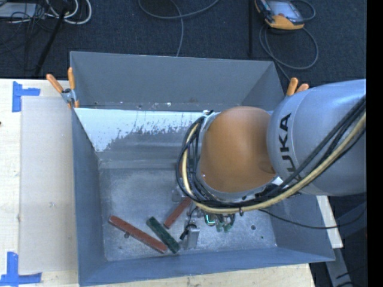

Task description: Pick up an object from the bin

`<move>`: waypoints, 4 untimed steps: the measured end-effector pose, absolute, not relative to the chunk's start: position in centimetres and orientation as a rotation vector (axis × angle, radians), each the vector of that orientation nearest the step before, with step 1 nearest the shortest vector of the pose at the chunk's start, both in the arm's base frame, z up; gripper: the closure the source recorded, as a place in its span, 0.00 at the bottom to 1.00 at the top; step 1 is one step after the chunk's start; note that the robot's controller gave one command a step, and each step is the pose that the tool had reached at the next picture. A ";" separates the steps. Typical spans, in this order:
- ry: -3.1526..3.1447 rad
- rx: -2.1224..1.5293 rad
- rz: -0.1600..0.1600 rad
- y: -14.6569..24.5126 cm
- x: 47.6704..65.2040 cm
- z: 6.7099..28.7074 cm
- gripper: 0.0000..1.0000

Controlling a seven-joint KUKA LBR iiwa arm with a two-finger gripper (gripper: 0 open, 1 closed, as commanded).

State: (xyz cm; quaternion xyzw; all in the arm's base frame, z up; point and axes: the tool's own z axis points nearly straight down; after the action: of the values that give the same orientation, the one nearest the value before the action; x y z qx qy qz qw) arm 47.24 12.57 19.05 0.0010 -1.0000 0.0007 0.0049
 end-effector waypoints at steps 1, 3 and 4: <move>-3.127 0.193 0.002 16.6 49.9 9.0 0.00; -3.132 0.209 0.000 12.0 52.4 6.9 1.00; -3.098 0.541 0.000 11.7 61.1 7.0 1.00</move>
Offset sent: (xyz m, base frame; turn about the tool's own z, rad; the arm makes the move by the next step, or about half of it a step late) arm 0.0284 0.0394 -0.0961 -0.1208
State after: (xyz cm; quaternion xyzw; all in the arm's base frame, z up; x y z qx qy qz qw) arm 61.08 11.70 7.01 0.1721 -0.9851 0.0001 -0.0017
